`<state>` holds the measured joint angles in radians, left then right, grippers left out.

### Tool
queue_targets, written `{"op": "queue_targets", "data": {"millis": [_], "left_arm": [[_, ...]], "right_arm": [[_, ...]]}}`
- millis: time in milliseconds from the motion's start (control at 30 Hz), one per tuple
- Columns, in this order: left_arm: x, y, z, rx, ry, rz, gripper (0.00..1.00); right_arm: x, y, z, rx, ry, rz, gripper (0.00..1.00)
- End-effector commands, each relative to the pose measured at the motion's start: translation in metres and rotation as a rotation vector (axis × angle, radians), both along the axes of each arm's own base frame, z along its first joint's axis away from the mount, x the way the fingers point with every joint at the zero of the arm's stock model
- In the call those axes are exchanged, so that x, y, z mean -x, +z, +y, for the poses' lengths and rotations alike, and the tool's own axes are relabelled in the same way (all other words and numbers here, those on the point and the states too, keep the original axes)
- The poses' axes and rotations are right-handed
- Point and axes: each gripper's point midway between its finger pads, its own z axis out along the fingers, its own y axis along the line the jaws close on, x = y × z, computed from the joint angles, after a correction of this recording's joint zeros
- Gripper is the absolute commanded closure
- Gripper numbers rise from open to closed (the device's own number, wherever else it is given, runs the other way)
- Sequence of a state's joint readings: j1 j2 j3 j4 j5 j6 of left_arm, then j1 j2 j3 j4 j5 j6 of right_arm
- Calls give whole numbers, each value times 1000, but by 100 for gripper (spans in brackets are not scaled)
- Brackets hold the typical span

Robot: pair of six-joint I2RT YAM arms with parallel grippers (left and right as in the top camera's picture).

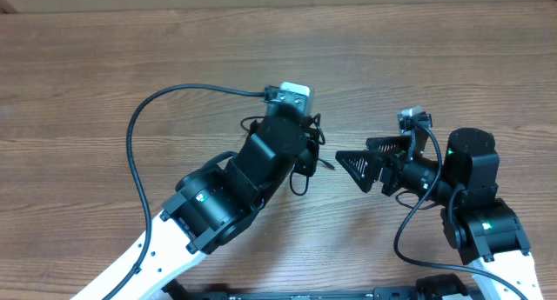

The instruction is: Untangle cables

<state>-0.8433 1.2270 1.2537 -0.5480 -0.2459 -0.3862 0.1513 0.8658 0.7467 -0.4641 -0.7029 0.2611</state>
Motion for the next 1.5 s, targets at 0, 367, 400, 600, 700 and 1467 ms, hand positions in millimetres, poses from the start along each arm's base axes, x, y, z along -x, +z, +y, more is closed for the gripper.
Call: {"op": "queue_targets", "data": {"millis": [0,367,400,600,700,1467], "left_arm": [[11,13,-20,-70,-219,-95,96],[36,8,-39,-314,-593,-301,96],[37,9,-40,-316,-603,-313,96],[40,15,-47,-335,-670,-386,96],[39,13,-45,-374,-685,-409,96],[80,10,-55,-251,-1004,-418,96]], "right_arm": [[2,8,0,-5,10,-30,0],[0,4,-3,9,-11,-18,0],[0,4,-3,10,-11,-18,0],[1,2,-3,11,-11,-12,0],[1,2,-3,26,-1,-28,0],[-11,-27,-33,163,-188,50,0]]}}
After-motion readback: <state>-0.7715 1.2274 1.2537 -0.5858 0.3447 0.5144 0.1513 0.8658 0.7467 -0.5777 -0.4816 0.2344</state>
